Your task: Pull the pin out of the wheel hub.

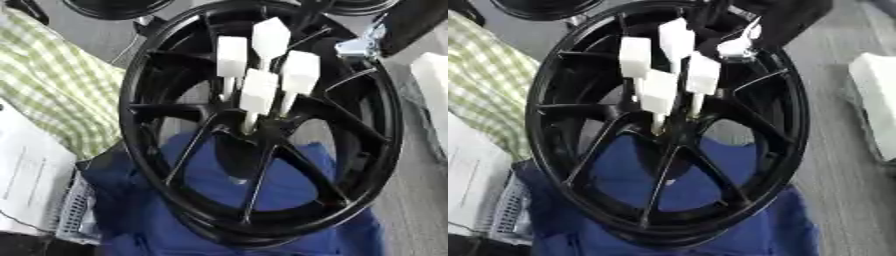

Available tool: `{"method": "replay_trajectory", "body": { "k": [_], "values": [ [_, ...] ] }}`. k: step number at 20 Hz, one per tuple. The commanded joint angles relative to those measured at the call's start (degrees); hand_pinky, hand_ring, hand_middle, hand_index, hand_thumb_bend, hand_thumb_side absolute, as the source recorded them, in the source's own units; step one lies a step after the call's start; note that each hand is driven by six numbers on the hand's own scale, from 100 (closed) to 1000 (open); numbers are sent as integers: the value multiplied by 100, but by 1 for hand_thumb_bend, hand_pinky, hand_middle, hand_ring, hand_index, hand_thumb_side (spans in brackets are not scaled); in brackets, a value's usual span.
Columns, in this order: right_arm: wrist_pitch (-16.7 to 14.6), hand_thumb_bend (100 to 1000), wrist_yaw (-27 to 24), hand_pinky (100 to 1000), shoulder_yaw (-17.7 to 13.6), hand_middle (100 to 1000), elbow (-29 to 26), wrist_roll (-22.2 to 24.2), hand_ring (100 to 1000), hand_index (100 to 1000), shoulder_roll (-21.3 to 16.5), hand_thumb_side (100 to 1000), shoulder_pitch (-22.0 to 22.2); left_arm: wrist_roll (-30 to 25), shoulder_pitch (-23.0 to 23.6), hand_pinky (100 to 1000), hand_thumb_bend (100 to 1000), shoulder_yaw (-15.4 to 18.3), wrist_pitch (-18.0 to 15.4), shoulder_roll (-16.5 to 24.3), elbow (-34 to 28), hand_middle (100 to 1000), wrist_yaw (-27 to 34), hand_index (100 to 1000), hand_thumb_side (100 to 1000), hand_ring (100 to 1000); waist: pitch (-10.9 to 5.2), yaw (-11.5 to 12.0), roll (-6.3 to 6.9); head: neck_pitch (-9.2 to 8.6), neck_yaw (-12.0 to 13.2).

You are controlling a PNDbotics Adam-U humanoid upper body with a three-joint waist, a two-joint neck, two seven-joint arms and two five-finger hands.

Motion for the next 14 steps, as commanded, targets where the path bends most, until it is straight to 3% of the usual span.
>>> {"method": "replay_trajectory", "body": {
  "k": [1, 14],
  "values": [
    [9, 304, 297, 857, -11, 761, -78, 16, 827, 834, -54, 723, -122, -5, -25, 669, 556, 24, -9, 115, -121, 593, 33, 724, 492, 588, -91, -9, 4, 48, 31],
    [-285, 402, 1128, 819, 64, 694, -154, -113, 812, 837, 87, 783, -101, -13, -19, 667, 558, 13, -2, 86, -121, 593, 54, 723, 493, 587, -71, -39, -15, 57, 47]
  ]
}}
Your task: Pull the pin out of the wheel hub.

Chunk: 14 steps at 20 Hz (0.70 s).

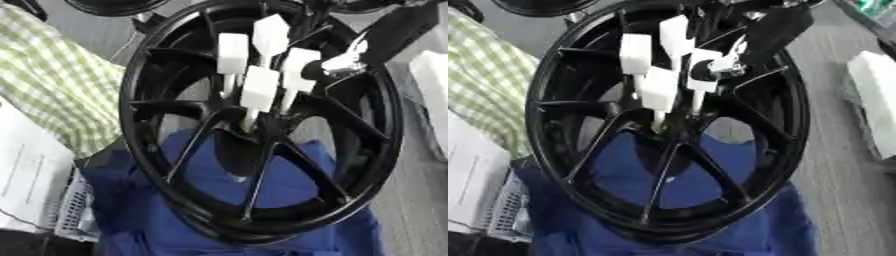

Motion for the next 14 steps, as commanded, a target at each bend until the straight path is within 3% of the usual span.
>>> {"method": "replay_trajectory", "body": {
  "k": [1, 14],
  "values": [
    [-80, 399, 156, 816, -40, 686, -57, 5, 810, 835, -56, 783, -66, -15, -20, 667, 558, 13, -4, 90, -121, 593, 19, 722, 493, 587, -66, -2, 8, 18, 10],
    [-58, 391, 361, 804, -41, 665, 104, 144, 799, 817, -50, 804, 127, -33, -33, 666, 555, 4, 2, 51, -121, 598, 51, 721, 496, 595, 62, -18, 10, 2, 13]
  ]
}}
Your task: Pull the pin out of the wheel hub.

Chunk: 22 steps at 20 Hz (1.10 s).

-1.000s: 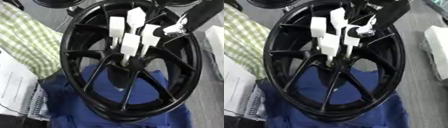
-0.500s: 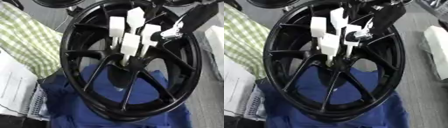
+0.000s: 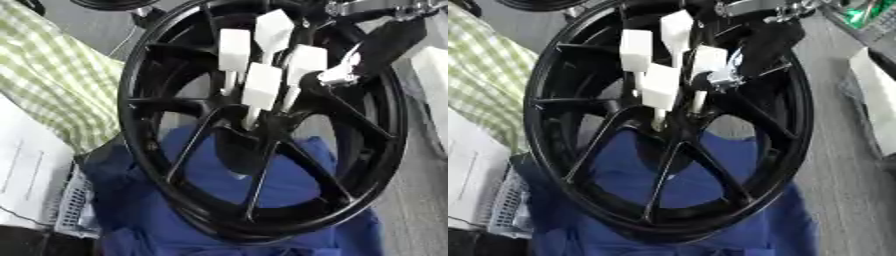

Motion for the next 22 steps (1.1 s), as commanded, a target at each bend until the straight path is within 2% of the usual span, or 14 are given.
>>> {"method": "replay_trajectory", "body": {
  "k": [1, 10, 18, 19, 22],
  "values": [
    [20, 391, 84, 804, -94, 665, 30, 25, 799, 817, -139, 805, -25, -29, -37, 666, 554, 4, -7, 75, -121, 598, 35, 721, 497, 595, -57, -11, 19, -4, 2],
    [102, 384, 234, 801, -142, 659, 196, -122, 796, 833, -131, 794, 95, -70, -50, 666, 544, -10, 3, 49, -121, 600, 45, 721, 503, 598, 32, -14, 34, -33, -11],
    [224, 374, 150, 789, -167, 590, 167, -270, 783, 809, -145, 776, 140, -117, -67, 666, 540, -18, 4, 45, -121, 600, 44, 721, 505, 598, 58, -22, 32, -38, -15],
    [328, 314, 72, 759, -204, 515, 183, -367, 733, 713, -108, 708, 125, -120, -65, 666, 533, -20, 5, 39, -121, 600, 46, 720, 508, 599, 60, -24, 35, -44, -20],
    [741, 263, -267, 742, -187, 472, 194, -719, 691, 652, -39, 603, 67, -121, -62, 666, 536, -21, 4, 31, -121, 601, 50, 720, 507, 599, 62, -23, 31, -46, -31]
  ]
}}
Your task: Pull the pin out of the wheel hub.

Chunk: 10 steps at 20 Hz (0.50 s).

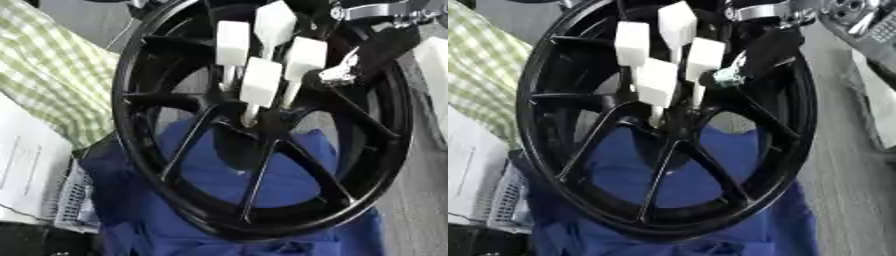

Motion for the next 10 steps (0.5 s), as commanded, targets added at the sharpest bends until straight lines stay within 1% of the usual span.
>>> {"method": "replay_trajectory", "body": {
  "k": [1, 3, 5, 10],
  "values": [
    [365, 227, -336, 734, -93, 453, -29, -311, 665, 619, -55, 536, -152, -21, -39, 666, 534, 12, -9, 66, -121, 601, 7, 720, 508, 600, -87, -1, 9, -41, -14],
    [558, 161, -568, 728, -81, 438, -71, -475, 640, 584, -44, 483, -163, -25, -34, 666, 533, 14, -8, 65, -121, 601, 8, 720, 509, 600, -87, -1, 2, -35, -6],
    [708, 100, -783, 723, -82, 432, -125, -607, 627, 575, -55, 451, -161, -27, -30, 666, 531, 17, -5, 64, -121, 601, 10, 720, 510, 601, -89, -2, -6, -25, 1],
    [968, 100, -1232, 717, -199, 412, -338, -897, 605, 552, -161, 397, -101, -37, -17, 667, 527, 21, 8, 53, -118, 602, 8, 719, 512, 602, -112, -13, -18, -4, 3]
  ]
}}
